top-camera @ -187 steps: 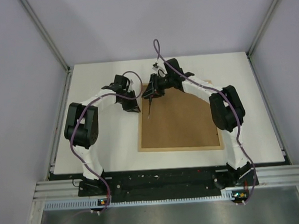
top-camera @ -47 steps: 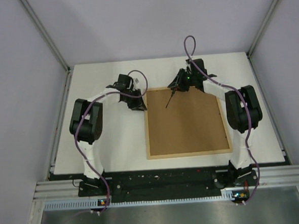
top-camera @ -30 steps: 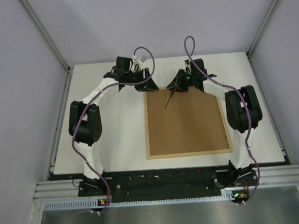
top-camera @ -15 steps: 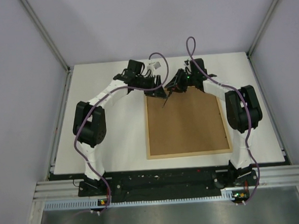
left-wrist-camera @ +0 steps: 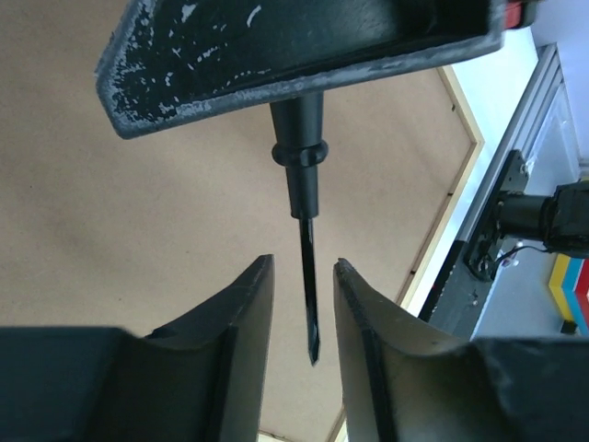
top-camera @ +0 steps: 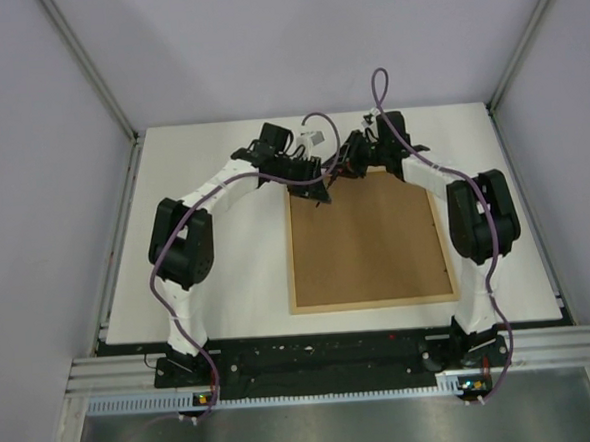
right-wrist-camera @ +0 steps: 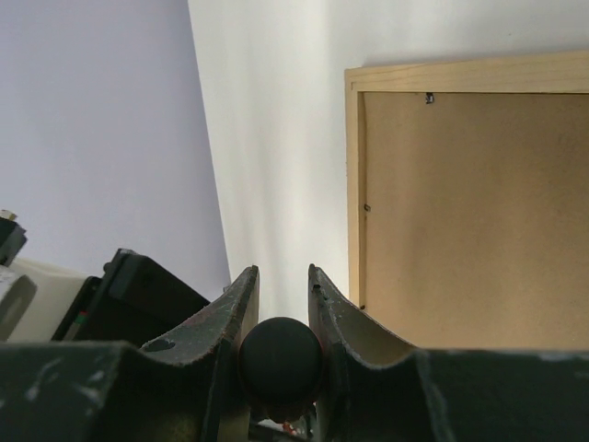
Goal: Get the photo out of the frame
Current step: Adjust the screwdriver.
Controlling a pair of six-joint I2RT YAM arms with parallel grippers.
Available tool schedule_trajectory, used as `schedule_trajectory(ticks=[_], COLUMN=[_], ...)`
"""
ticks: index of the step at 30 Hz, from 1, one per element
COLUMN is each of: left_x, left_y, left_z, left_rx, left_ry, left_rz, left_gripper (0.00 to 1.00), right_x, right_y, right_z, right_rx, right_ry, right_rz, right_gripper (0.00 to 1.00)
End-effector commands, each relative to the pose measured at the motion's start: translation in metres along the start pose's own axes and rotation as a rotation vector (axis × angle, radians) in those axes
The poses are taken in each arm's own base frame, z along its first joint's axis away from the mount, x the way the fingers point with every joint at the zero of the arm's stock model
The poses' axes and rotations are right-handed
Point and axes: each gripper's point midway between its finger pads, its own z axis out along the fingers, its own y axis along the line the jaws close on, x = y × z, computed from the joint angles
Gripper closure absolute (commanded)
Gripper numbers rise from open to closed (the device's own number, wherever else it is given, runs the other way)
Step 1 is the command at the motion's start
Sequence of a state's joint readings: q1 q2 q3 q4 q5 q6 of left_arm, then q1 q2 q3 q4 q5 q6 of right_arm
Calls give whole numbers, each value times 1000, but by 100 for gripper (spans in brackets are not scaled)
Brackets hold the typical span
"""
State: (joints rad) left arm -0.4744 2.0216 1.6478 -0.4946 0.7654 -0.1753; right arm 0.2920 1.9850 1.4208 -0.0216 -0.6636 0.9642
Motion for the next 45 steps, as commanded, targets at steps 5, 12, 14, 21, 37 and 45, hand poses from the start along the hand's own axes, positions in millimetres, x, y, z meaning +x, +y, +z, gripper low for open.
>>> schedule_trajectory(ticks=[5, 12, 14, 21, 37, 45], left_x=[-9, -11, -10, 13, 32, 34], left_y=[-11, -40, -52, -74, -59, -56], left_z=[2, -13, -23, -46, -49, -51], left_rx=[49, 199, 266, 406, 360, 328], left_ry=[-8, -4, 12, 98, 205, 218], left_rz=[50, 77, 104, 183, 255, 275], left_gripper=[100, 100, 100, 100, 100, 100], right_x=[-6, -7, -5, -1, 62, 106], right_y=[54, 58, 52, 42, 73, 25], right_z=[-26, -41, -50, -86, -115, -89], right_rx=[-129, -195, -238, -457, -638, -332], right_ry=[-32, 9, 72, 254, 437, 576], right_rz=[-88, -409, -465, -523, -547, -720], right_gripper=[100, 59, 45, 45, 53, 56])
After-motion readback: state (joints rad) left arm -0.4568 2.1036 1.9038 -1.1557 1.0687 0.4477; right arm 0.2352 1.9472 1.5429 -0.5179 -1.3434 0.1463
